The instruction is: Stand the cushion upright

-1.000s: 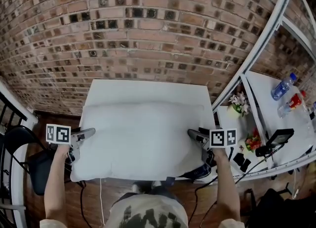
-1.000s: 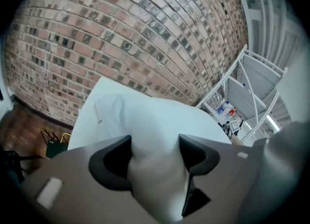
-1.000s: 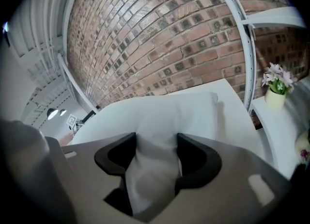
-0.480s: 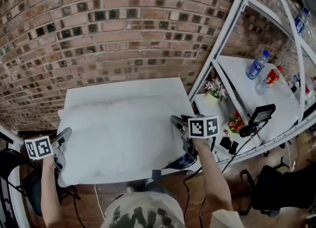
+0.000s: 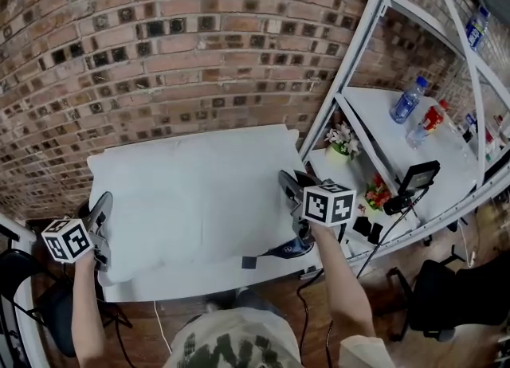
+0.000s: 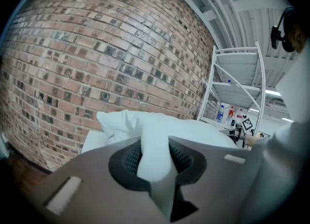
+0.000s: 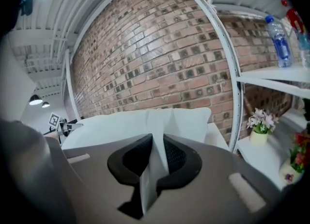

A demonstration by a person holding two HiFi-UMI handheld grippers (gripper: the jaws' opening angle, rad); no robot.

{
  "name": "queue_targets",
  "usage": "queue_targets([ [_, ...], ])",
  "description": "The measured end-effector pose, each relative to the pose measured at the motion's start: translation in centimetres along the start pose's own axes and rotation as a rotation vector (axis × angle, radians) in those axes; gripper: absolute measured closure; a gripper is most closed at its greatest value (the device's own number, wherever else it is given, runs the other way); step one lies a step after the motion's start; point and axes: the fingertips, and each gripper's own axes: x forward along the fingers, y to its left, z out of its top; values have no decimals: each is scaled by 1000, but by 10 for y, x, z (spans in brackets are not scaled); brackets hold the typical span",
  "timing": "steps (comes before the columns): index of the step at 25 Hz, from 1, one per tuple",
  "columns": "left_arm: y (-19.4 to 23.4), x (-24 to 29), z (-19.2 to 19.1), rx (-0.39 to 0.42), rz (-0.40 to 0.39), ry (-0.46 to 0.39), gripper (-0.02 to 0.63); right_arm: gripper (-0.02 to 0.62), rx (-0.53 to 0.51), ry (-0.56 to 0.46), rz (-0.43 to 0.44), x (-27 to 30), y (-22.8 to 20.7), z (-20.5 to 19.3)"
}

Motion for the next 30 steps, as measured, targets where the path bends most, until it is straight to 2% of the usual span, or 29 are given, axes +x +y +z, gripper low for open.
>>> queue_targets([
  [5,0,8,22,72,11,-109,535,558,-112,-104,-61,-5,1,28],
  [18,17,29,81,181,116,-378,540,554,-275,-384,-150,31,7,101],
  [23,26,56,97,190,134,-418,538,552,-312,-449,-192,56,-5,123],
  [30,37,97,105,244,171,-473,534,554,-367,-509,-283,91,-31,131],
])
